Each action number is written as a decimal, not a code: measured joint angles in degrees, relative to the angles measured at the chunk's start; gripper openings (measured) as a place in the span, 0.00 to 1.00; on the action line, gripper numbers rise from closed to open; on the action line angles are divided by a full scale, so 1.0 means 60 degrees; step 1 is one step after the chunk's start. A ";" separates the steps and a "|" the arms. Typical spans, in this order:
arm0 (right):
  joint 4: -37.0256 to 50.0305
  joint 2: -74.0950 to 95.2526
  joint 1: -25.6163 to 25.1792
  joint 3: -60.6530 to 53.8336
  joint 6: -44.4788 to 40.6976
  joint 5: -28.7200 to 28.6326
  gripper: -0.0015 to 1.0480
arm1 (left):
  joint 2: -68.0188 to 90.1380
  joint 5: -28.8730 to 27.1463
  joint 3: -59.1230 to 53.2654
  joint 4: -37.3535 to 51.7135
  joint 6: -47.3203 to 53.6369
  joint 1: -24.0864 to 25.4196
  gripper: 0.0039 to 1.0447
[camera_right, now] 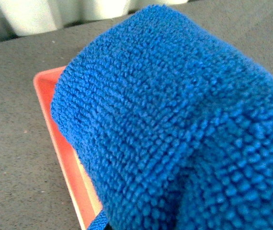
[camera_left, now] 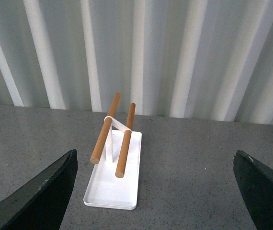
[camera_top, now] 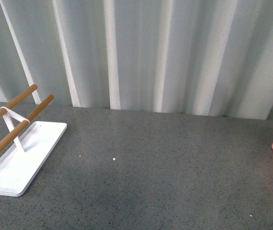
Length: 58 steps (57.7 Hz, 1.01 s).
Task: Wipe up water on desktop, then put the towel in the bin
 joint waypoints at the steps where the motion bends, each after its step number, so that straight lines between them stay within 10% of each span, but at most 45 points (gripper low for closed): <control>1: 0.0000 0.0022 -0.0033 -0.0025 -0.0015 0.0000 0.05 | 0.0000 0.0000 0.0000 0.0000 0.0000 0.0000 0.94; 42: 0.0656 0.0503 -0.0718 -0.1297 -0.0572 -0.0397 0.05 | 0.0000 0.0000 0.0000 0.0000 0.0000 0.0000 0.94; 58: 0.0612 0.0521 -0.0718 -0.1300 -0.0601 -0.0393 0.52 | 0.0000 0.0000 0.0000 0.0000 0.0000 0.0000 0.94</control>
